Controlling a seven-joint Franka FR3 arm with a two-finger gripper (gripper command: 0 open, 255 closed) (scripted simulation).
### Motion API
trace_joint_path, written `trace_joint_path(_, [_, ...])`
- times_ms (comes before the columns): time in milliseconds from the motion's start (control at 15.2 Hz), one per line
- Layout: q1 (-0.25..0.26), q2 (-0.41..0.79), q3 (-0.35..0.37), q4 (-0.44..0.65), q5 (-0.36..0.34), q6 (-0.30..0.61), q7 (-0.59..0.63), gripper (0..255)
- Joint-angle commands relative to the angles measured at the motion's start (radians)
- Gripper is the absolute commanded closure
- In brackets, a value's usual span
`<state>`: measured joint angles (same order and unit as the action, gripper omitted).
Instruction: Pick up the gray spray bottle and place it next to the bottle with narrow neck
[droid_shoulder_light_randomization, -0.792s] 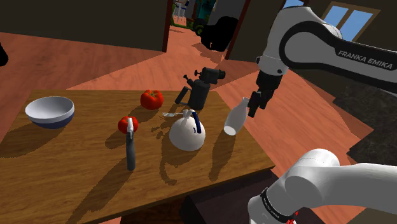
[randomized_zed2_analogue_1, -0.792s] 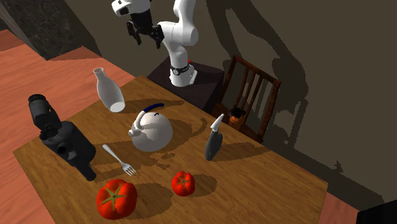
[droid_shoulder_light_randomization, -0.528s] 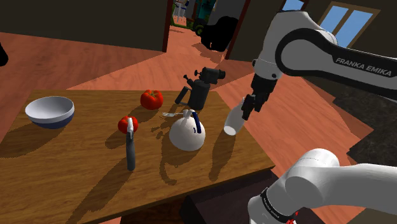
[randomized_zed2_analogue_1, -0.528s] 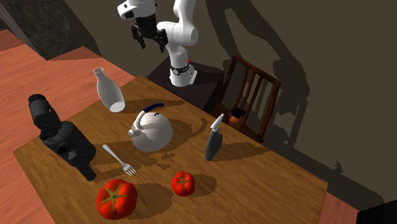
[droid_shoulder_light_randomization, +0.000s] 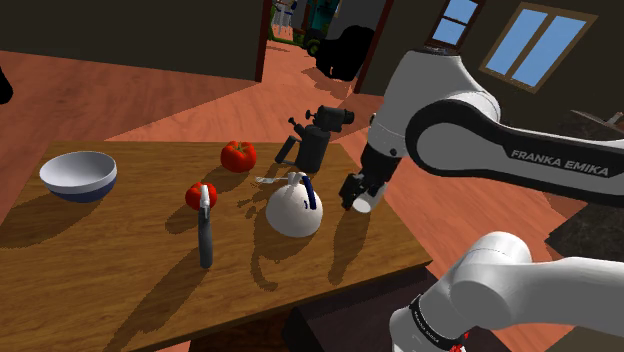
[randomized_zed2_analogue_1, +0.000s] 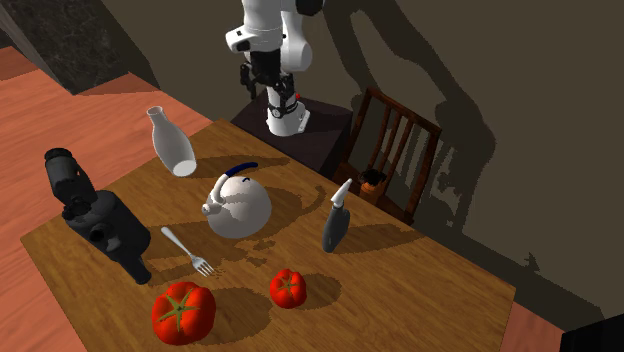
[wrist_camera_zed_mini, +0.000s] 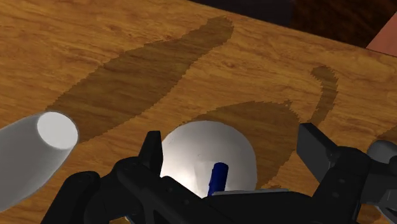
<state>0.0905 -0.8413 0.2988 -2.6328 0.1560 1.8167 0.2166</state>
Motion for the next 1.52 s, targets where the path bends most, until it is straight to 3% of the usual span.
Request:
trace_joint_path(0, [0.012, 0.016, 0.06, -0.021, 0.033, 0.078, 0.066, 0])
trace_joint_path(264, [0.014, 0.087, 0.187, -0.03, 0.074, 0.235, 0.194, 0])
trace_joint_path(528, [-0.022, 0.188, 0.33, -0.007, 0.077, 0.391, 0.334, 0])
trace_joint_path(726, [-0.084, 0.277, 0.453, 0.03, 0.043, 0.501, 0.455, 0])
trace_joint_path(924, [-0.188, 0.372, 0.601, 0.083, -0.033, 0.597, 0.597, 0])
trace_joint_path(1056, [-0.289, 0.435, 0.721, 0.128, -0.112, 0.649, 0.707, 0])
trace_joint_path(1188, [-0.428, 0.497, 0.873, 0.18, -0.214, 0.689, 0.831, 0])
trace_joint_path(1320, [-0.626, 0.55, 1.08, 0.242, -0.332, 0.713, 0.963, 0])
trace_joint_path(1452, [-0.889, 0.555, 1.348, 0.309, -0.4, 0.729, 1.056, 0])
